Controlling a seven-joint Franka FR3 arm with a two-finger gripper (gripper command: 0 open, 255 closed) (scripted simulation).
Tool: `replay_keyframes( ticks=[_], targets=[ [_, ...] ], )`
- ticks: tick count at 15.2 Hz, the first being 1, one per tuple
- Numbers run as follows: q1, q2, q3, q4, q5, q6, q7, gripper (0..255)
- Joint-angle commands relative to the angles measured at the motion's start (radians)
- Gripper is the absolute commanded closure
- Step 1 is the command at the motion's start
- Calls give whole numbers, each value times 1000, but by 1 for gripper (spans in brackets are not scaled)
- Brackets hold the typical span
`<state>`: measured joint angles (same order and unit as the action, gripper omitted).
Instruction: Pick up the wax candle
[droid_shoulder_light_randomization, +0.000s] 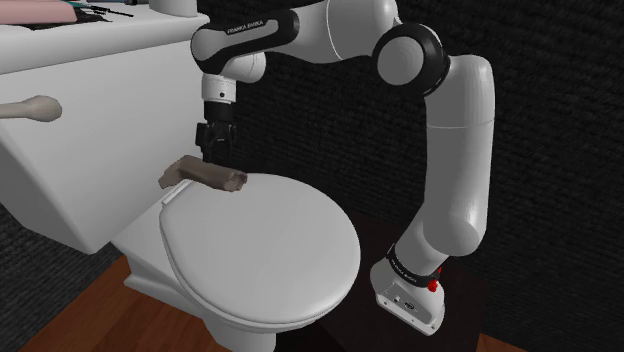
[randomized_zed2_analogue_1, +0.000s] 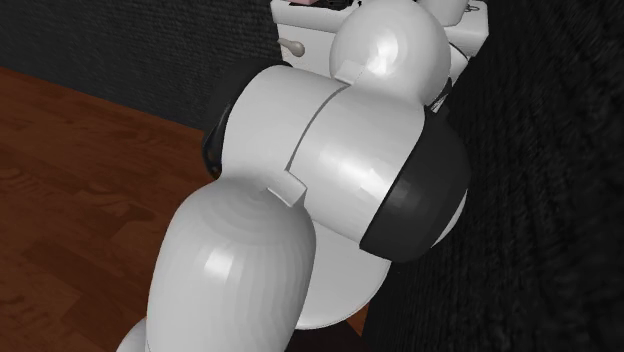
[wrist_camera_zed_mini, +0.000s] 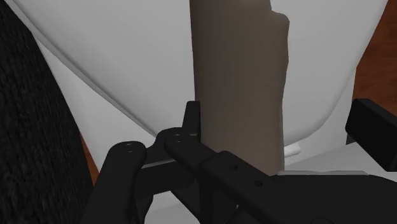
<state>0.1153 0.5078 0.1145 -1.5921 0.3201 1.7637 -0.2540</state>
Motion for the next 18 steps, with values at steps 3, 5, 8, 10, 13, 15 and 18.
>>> replay_keyframes(
  ticks=[3,5,8,10,13,15,18],
  targets=[
    [2,35,1,0,2,30,-11,0],
    [3,48,1,-7,2,50,-17,0],
    [4,58,0,-13,3,65,-22,0],
    [4,59,0,-13,3,66,-22,255],
    [4,59,0,-13,3,66,-22,255],
    [4,59,0,-14,3,66,-22,255],
    [4,58,0,-13,3,65,-22,255]
  ],
)
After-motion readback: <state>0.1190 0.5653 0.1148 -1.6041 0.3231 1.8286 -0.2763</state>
